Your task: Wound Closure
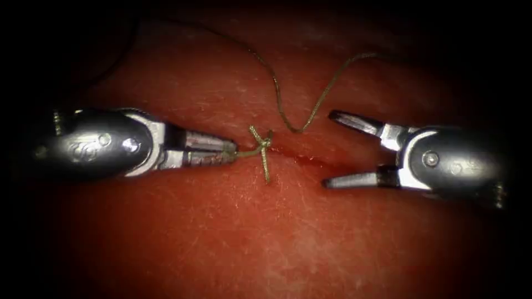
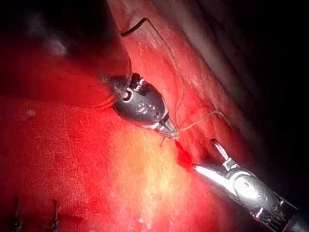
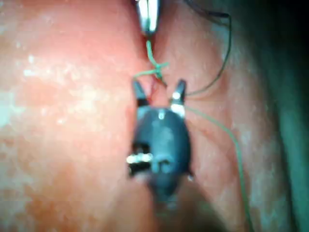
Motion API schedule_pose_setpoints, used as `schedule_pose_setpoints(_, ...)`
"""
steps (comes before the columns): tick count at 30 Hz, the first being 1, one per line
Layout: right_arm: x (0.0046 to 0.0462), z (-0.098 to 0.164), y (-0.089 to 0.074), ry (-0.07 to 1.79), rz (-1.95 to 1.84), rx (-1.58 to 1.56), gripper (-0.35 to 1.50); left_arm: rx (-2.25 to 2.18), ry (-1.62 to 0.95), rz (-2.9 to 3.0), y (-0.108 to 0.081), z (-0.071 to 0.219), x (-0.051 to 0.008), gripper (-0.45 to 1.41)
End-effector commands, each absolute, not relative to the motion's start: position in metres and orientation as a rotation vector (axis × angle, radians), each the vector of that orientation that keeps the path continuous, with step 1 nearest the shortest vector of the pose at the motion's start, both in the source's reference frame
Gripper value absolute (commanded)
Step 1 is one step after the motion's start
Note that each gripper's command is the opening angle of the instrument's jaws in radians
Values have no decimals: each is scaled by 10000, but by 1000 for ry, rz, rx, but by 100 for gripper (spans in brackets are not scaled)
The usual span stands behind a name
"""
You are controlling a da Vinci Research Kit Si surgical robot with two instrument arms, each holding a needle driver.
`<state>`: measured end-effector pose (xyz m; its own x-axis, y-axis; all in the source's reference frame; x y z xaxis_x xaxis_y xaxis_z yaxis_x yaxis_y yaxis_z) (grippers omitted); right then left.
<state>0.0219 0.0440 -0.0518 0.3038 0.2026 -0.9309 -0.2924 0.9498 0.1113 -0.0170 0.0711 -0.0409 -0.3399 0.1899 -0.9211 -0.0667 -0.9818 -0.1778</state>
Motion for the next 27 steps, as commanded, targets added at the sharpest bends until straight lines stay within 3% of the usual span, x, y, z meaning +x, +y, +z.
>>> schedule_pose_setpoints(1, 226, -511, 440, 1222, 327, -84, 138, -1705, -163, 2444, 710, -403, -175, -35)
schedule_pose_setpoints(10, 226, -511, 440, 1222, 327, -84, 138, -1705, -163, 2444, 710, -403, -175, -35)
schedule_pose_setpoints(16, 260, -517, 432, 1242, 321, -39, 136, -1706, -164, 2444, 711, -403, -174, -35)
schedule_pose_setpoints(27, 279, -500, 439, 1187, 353, -88, 136, -1705, -173, 2435, 711, -416, -177, -35)
